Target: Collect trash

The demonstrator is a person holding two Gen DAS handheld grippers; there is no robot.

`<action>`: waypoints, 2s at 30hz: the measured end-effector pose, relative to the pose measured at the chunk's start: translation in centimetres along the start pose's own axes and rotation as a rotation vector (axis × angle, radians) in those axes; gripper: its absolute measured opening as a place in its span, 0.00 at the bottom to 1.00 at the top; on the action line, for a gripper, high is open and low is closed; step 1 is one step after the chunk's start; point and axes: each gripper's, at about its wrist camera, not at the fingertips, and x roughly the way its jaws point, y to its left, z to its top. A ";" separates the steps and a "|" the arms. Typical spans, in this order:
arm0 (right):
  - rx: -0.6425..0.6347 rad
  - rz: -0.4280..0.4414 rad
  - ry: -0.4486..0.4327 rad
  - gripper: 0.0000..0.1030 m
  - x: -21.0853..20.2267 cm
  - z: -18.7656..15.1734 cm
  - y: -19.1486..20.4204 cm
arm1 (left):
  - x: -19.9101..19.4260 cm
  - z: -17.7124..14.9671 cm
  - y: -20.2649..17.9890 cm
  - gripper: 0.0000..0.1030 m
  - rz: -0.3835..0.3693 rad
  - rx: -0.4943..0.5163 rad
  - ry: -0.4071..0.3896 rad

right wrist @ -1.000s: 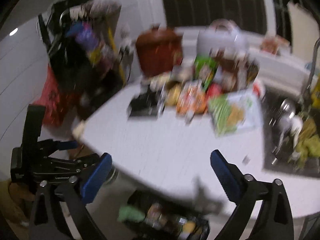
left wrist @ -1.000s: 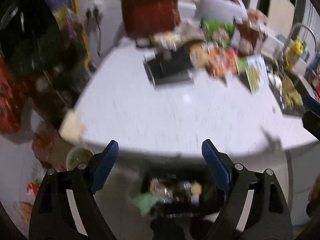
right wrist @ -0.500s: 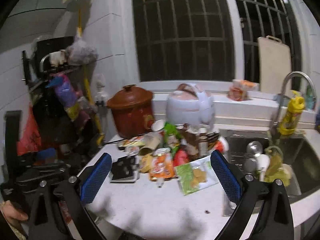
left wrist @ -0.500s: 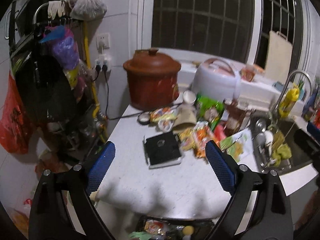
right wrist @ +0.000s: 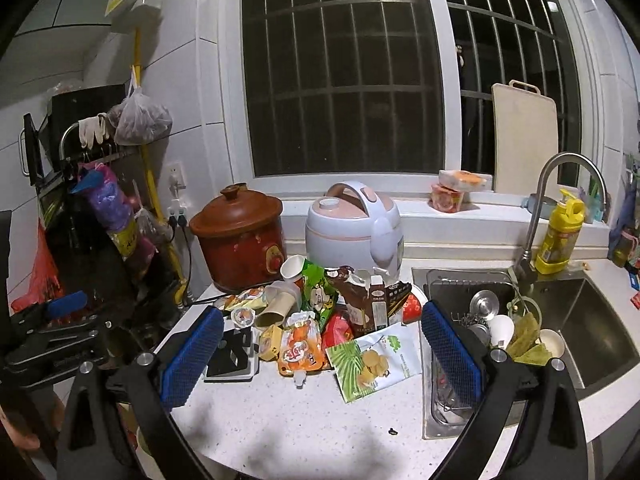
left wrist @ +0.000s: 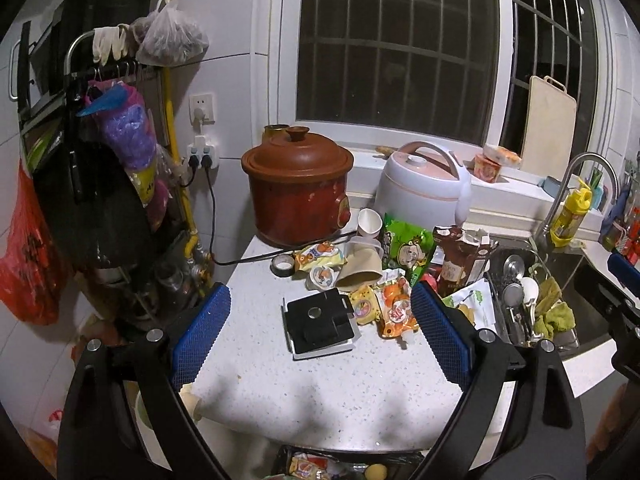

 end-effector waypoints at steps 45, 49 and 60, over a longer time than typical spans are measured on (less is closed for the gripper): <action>0.008 0.010 0.051 0.95 0.2 -0.6 -0.4 | 0.0 -0.1 0.7 0.87 -0.011 -0.007 0.016; 0.005 0.007 0.050 0.95 0.2 -0.7 -0.3 | 0.0 0.1 0.8 0.89 -0.006 -0.016 0.016; 0.002 0.022 0.054 0.95 0.6 -0.7 -0.3 | -0.5 0.4 0.8 0.89 0.003 -0.009 -0.013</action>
